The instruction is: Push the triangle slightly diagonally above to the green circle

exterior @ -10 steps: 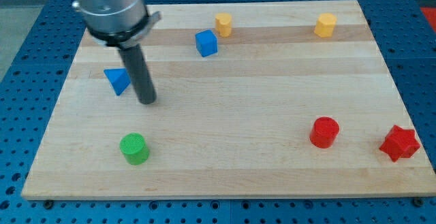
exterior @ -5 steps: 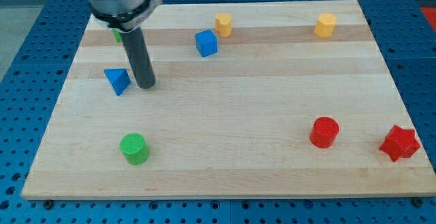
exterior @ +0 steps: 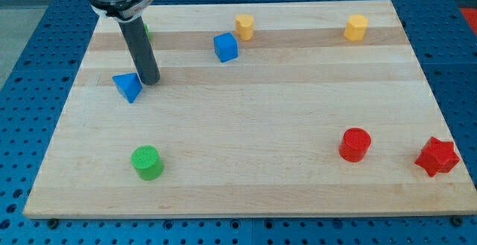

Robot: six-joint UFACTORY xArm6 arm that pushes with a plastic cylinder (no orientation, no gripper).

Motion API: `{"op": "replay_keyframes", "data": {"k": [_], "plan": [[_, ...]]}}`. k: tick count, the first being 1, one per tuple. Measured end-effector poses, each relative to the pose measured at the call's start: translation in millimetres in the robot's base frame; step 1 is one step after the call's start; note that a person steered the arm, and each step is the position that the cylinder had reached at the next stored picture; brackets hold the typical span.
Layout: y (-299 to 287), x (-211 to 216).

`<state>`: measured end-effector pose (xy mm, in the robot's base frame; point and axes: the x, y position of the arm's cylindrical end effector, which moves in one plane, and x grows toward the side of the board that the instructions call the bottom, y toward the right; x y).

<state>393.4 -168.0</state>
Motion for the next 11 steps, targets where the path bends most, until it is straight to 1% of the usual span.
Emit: {"op": "replay_keyframes", "data": {"k": [2, 3, 5, 7, 8, 9, 10, 11], "plan": [[-31.9, 12.4], [-31.9, 12.4], [-33.6, -18.6], [-90.9, -15.0], [-109.4, -15.0], [-100.7, -7.0], [-74.8, 7.7], [-72.4, 12.2]]}}
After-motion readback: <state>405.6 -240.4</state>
